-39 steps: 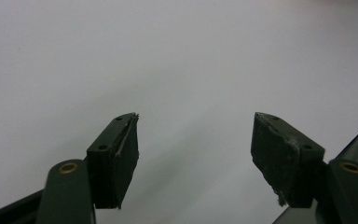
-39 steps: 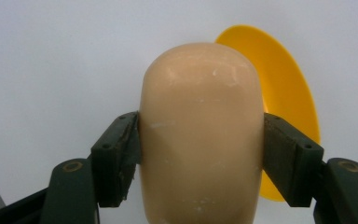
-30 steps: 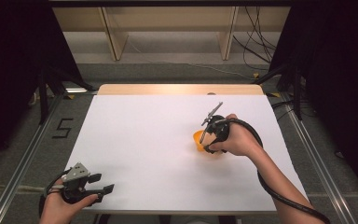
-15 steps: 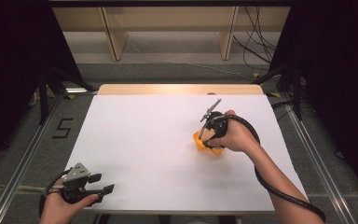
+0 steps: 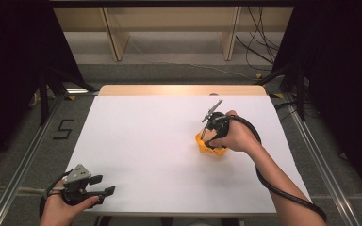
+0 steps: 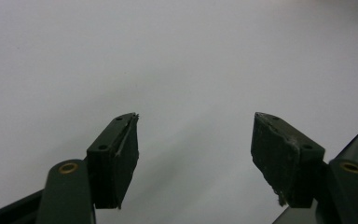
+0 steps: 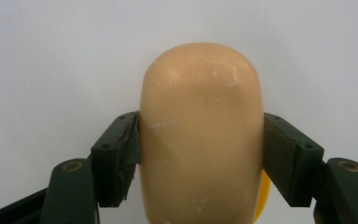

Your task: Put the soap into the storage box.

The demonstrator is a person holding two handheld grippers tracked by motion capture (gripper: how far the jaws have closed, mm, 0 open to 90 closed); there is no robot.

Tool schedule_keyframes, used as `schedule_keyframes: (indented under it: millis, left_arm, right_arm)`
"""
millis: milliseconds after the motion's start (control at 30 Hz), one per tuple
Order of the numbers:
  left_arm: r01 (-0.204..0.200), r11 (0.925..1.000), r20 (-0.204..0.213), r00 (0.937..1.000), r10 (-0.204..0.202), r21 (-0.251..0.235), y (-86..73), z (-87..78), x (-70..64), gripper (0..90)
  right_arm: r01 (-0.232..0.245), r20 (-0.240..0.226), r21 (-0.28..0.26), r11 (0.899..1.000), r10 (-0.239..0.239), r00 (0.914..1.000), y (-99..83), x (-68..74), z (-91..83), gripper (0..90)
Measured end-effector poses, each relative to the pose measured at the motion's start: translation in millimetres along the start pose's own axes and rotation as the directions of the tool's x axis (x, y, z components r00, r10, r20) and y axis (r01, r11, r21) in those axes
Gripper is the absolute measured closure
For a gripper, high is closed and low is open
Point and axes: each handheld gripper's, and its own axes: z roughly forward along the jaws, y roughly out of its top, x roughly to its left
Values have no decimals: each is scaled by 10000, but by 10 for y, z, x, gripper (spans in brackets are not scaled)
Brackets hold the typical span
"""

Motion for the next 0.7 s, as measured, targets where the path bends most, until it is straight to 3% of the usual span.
schedule_keyframes:
  millis: [500,567,700]
  left_arm:
    - [37,10000,-11,10000,-37,2,0,-5,-1,318]
    - [43,10000,-7,10000,-43,-6,1,-6,0,318]
    - [36,10000,-4,10000,-36,5,0,-5,0,318]
  right_arm:
    - [34,-43,70,10000,-34,10000,6,-50,96,338]
    - [215,-36,28,9998,-215,9998,11,-63,113,338]
    - [30,-40,42,10000,-30,10000,7,-66,133,338]
